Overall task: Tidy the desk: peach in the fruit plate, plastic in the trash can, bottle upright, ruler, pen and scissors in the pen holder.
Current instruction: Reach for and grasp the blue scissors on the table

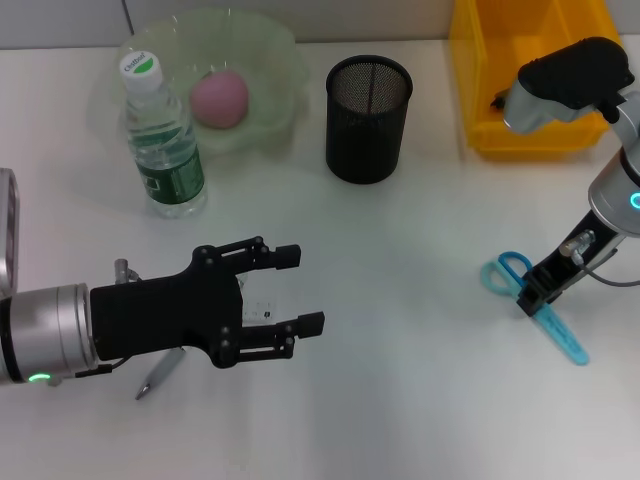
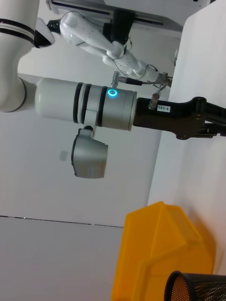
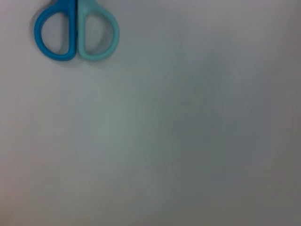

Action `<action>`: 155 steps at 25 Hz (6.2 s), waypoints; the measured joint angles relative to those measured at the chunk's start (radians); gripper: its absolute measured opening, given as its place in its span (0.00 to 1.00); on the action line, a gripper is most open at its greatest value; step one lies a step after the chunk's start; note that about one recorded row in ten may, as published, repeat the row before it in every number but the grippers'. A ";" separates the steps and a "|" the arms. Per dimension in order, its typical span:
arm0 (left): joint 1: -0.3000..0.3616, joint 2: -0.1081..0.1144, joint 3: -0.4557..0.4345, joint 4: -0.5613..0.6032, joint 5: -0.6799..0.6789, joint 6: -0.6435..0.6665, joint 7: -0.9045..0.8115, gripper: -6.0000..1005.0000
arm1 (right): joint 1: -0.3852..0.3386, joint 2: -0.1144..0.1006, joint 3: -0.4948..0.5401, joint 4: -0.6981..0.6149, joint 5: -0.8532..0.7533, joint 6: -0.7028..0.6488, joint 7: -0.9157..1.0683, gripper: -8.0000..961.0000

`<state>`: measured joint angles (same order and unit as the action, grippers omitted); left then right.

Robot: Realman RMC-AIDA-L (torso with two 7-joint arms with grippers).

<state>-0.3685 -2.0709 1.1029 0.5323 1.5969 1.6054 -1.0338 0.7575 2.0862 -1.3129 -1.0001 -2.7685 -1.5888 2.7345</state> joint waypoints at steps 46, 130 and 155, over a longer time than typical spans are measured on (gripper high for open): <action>-0.008 0.003 -0.037 0.000 -0.009 -0.002 0.000 0.78 | -0.024 -0.026 0.269 -0.173 0.189 -0.076 -0.255 0.48; -0.005 0.000 -0.038 0.000 -0.011 -0.026 0.009 0.79 | 0.044 -0.001 -0.180 0.006 0.156 0.135 -0.027 0.64; -0.011 0.000 -0.049 0.000 -0.011 -0.033 0.023 0.79 | 0.046 -0.002 -0.180 0.028 0.156 0.153 -0.035 0.64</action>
<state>-0.3792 -2.0709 1.0537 0.5323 1.5862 1.5721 -1.0109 0.8038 2.0846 -1.4926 -0.9721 -2.6124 -1.4360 2.6996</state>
